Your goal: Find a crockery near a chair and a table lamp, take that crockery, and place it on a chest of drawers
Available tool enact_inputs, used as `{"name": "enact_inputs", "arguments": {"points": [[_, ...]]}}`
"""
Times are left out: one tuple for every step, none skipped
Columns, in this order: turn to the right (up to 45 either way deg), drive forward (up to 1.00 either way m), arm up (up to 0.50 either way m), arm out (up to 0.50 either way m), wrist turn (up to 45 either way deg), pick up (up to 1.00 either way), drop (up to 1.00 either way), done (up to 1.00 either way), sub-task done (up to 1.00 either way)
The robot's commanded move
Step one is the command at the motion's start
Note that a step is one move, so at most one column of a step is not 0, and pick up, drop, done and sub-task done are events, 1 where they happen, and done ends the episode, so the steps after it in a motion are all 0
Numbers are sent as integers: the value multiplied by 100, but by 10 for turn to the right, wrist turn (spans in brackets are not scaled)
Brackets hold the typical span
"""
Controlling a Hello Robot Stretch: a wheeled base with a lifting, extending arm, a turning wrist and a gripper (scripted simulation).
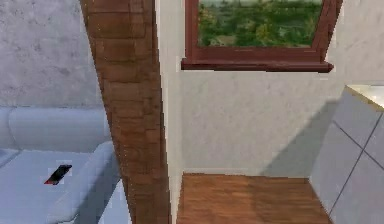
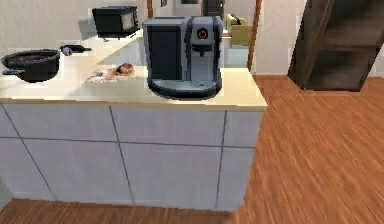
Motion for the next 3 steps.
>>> {"name": "enact_inputs", "arguments": {"points": [[-450, 0, 0, 0, 0, 0, 0, 0, 0], [-390, 0, 0, 0, 0, 0, 0, 0, 0], [0, 40, 0, 0, 0, 0, 0, 0, 0]]}}
